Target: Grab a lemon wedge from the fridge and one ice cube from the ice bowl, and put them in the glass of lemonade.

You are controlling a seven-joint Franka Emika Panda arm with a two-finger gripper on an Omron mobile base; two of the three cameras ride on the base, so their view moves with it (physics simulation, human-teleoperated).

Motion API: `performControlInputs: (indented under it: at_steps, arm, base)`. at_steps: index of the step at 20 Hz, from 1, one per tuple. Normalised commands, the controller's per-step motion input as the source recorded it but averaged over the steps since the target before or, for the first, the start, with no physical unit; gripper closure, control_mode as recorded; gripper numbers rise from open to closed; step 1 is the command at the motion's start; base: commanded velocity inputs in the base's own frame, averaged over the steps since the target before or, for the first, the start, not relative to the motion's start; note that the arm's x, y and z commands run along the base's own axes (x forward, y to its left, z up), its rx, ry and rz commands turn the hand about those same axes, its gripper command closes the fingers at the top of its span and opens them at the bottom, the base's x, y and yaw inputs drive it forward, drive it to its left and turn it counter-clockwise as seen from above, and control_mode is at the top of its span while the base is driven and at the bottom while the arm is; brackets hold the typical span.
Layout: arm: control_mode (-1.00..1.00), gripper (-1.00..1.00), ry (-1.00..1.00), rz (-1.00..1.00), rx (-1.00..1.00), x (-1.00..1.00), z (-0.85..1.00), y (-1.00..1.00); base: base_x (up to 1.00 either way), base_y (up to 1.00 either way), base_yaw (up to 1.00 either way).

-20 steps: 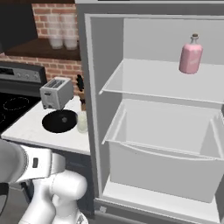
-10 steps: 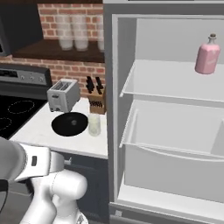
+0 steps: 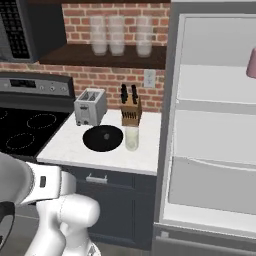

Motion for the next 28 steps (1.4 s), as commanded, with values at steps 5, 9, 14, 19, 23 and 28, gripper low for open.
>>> performControlInputs:
  at_steps: [5, 9, 14, 19, 23, 28]
  arm:
    - [1.00, 1.00, 0.00, 0.00, 0.00, 0.00, 0.00, 0.00]
    - [1.00, 1.00, 0.00, 0.00, 0.00, 0.00, 0.00, 0.00]
    - [1.00, 1.00, 0.00, 0.00, 0.00, 0.00, 0.00, 0.00]
    - [1.00, 1.00, 0.00, 0.00, 0.00, 0.00, 0.00, 0.00]
    - [-1.00, 1.00, 0.09, -0.11, 0.07, 0.50, 0.00, -0.32]
    - [-1.00, 1.00, 0.25, -0.26, 0.15, 1.00, 0.00, -0.63]
  base:
    - [-0.01, 0.75, -0.02]
    - [0.83, 0.16, -0.12]
    - [1.00, -0.34, -0.20]
    - [1.00, -0.58, -0.16]
    - [0.50, -0.16, -0.06]
    - [0.00, 0.00, 0.00]
